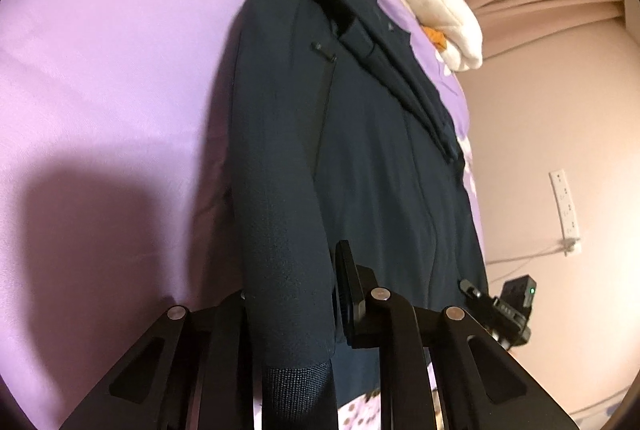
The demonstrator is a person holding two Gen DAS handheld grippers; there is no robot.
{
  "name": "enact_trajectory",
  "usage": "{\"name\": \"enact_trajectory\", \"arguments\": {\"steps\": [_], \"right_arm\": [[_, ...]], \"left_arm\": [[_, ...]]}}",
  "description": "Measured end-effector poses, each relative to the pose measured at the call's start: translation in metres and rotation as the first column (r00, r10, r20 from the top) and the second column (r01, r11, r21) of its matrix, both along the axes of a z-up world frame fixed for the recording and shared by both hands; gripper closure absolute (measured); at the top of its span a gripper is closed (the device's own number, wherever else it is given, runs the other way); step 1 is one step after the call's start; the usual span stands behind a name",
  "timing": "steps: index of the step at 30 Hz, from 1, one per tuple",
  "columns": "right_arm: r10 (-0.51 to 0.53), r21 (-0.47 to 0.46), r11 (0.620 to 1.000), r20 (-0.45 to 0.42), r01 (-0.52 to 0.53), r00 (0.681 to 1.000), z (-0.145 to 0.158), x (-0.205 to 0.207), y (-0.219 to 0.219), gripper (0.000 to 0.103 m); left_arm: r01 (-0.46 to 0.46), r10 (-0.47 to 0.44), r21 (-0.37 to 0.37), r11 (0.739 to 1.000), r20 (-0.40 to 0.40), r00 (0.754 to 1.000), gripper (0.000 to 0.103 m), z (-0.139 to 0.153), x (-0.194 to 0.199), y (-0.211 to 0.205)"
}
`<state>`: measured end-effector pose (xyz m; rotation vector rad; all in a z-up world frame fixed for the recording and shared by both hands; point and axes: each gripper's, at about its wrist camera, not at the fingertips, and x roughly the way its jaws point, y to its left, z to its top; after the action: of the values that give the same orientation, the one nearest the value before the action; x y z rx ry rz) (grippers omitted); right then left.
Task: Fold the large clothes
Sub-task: 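Close both grippers on the navy jacket hem edge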
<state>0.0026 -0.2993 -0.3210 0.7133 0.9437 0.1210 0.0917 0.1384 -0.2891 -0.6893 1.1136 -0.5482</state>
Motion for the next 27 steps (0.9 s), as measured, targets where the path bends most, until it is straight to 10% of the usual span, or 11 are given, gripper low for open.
{"name": "enact_trajectory", "arguments": {"steps": [13,27], "right_arm": [[0.043,-0.057,0.998,0.116,-0.037,0.992,0.036,0.008,0.019,0.093],[0.041,0.044,0.998,0.217,-0.052,0.975,0.049,-0.005,0.014,0.094]], "left_arm": [[-0.016,-0.038,0.275,0.961,0.19,0.981,0.09,0.055,-0.01,-0.037],[-0.043,-0.064,0.311,0.949,0.324,0.944,0.096,0.087,-0.021,-0.051]]}}
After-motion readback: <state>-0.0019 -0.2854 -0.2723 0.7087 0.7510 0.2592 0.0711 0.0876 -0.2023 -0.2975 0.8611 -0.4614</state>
